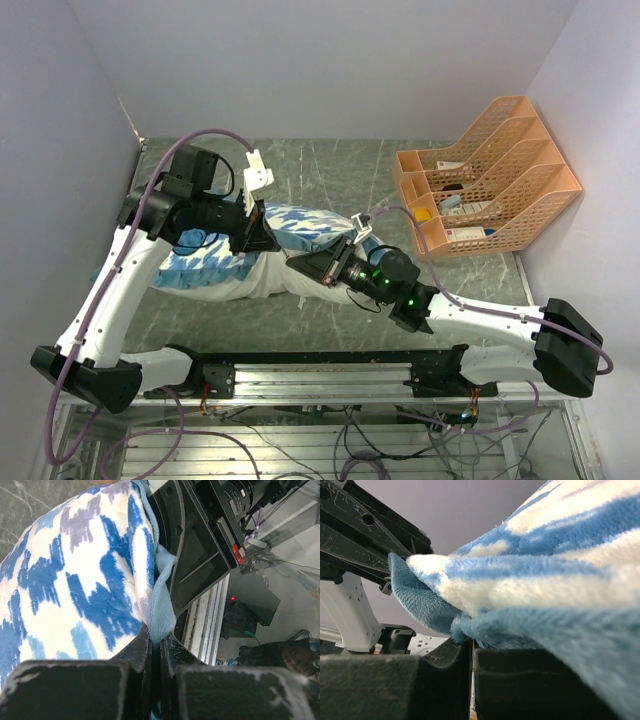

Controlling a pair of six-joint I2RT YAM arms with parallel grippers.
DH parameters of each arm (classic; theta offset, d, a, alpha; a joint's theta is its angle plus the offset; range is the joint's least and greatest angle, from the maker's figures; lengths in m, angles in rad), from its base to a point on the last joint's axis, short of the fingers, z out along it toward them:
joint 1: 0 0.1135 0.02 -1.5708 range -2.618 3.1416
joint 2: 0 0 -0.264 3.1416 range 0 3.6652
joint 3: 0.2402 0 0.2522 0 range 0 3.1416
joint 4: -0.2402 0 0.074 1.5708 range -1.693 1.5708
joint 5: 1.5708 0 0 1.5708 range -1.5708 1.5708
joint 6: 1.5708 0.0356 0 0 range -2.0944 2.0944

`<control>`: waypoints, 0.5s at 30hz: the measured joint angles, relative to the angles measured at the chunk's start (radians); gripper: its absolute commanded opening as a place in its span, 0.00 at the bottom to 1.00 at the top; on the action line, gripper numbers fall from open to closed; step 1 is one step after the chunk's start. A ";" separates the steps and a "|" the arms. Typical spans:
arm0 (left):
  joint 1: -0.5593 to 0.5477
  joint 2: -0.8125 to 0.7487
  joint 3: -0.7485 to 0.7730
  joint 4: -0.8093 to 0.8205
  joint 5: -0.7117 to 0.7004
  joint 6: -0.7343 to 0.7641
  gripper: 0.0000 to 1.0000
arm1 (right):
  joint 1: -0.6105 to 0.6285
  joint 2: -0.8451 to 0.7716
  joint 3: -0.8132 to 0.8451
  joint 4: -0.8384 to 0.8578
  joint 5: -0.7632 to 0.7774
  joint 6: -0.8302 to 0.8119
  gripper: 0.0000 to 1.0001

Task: Remove the pillowcase from the pillow
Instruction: Remove the pillow from the pillowcase.

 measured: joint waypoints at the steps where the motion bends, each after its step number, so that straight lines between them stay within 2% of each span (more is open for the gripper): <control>1: 0.000 0.000 0.002 -0.001 -0.001 0.000 0.07 | 0.000 -0.002 -0.001 -0.003 0.001 -0.003 0.00; 15: -0.005 0.032 0.118 -0.039 -0.067 0.003 0.07 | 0.008 -0.006 0.035 -0.073 0.043 -0.066 0.00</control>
